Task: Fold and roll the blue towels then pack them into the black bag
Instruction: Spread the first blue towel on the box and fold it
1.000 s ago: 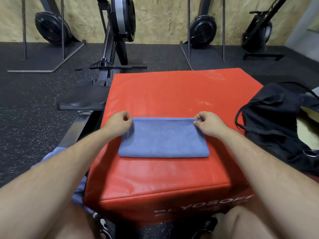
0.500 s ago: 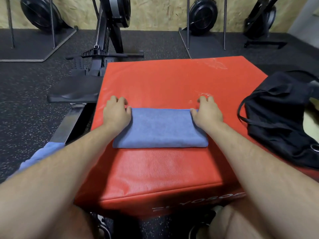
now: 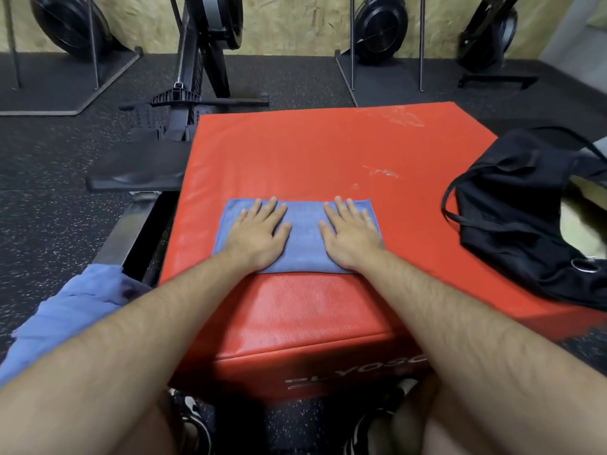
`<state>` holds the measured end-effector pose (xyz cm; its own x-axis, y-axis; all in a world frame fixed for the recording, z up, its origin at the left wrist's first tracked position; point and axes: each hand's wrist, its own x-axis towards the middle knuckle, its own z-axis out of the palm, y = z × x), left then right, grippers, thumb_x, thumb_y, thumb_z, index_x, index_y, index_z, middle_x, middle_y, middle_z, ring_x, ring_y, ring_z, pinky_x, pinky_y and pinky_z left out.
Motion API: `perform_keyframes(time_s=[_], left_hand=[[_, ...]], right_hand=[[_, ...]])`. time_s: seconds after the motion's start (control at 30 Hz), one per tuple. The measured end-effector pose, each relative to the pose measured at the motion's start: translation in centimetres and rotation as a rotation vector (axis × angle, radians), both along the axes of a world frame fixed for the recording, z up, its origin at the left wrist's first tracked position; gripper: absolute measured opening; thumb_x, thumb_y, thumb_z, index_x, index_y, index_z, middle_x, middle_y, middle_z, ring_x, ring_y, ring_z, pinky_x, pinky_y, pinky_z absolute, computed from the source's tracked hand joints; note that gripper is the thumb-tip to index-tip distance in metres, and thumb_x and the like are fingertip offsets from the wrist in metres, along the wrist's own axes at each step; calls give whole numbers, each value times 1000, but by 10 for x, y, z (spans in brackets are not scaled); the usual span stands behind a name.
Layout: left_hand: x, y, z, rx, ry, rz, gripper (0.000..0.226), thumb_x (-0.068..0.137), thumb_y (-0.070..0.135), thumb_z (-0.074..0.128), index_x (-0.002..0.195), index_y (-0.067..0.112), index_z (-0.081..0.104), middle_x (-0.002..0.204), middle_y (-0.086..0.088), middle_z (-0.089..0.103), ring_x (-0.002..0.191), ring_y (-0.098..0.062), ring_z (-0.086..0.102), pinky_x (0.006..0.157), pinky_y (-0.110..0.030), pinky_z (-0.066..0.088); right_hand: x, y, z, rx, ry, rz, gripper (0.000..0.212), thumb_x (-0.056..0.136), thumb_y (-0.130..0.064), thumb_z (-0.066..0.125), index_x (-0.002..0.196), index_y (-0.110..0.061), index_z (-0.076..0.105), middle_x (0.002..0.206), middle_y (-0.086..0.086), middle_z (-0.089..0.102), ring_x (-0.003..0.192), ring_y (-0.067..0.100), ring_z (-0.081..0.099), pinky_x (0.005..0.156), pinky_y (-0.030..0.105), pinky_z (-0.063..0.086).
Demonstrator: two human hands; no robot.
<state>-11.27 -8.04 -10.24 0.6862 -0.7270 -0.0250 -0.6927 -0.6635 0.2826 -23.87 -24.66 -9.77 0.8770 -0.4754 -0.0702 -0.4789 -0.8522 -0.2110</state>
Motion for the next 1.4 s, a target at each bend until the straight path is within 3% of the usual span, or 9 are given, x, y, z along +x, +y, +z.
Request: perform_keyframes(time_s=[0.37,0.53,0.7,0.83,0.9,1.0,1.1,1.23,1.4], left_hand=[[37,62,1,29,23,43,65,102,56,23,159,28,12,166,13,2,151,-1,-2,123,-46,-6],[37,57,10,52,-33,5,62,102,54,26,158,26,21,166,10,6,152,-6,3,123,-44,-6],[29,31,33,-139,-155,-166,41,96,38,45,133,26,57,154,3,42,142,-19,38,111,-42,31],[17,16,36,-118,-73,-269,41,88,43,44,120,26,64,132,3,59,123,-20,56,97,-45,46],[16,15,33,-84,-40,-263,49,87,50,38,122,28,63,133,5,59,125,-17,54,97,-45,45],[22,20,31,-14,-117,-237,36,98,46,45,130,36,58,138,12,52,129,-14,49,96,-40,35],[25,32,35,76,-215,-208,37,99,47,44,134,40,55,133,8,53,120,-22,52,93,-39,35],[14,48,41,94,-249,-171,38,94,53,51,127,35,60,115,0,56,111,-28,54,87,-40,37],[-14,57,40,26,-148,-224,39,91,52,58,120,26,63,106,2,57,104,-23,60,85,-38,40]], right_hand=[[-27,-28,1,28,22,-99,63,103,-51,15,160,-23,8,167,-2,-1,154,22,-3,124,45,0],[-21,-15,16,-103,50,-132,65,103,-48,22,160,-20,8,167,0,-2,153,30,-6,124,48,1],[0,34,54,-281,-98,-93,46,92,-26,49,138,-19,49,145,7,41,130,34,38,100,43,37],[14,73,59,-73,-81,-8,33,96,-27,47,126,-20,56,130,7,50,120,31,49,91,40,43],[15,84,56,-11,8,-3,38,100,-38,42,131,-20,53,133,8,49,122,31,49,92,41,42],[15,94,49,-81,52,-11,52,96,-52,39,133,-17,52,136,9,48,125,30,46,96,44,38],[12,88,38,-96,45,26,62,91,-58,44,137,-16,48,142,8,45,132,30,41,104,46,34],[8,55,35,-109,72,196,59,90,-51,46,144,-25,45,153,2,38,146,29,25,117,46,26],[-8,26,42,-112,113,231,53,95,-41,47,146,-29,44,157,-4,35,148,28,20,113,46,30]])
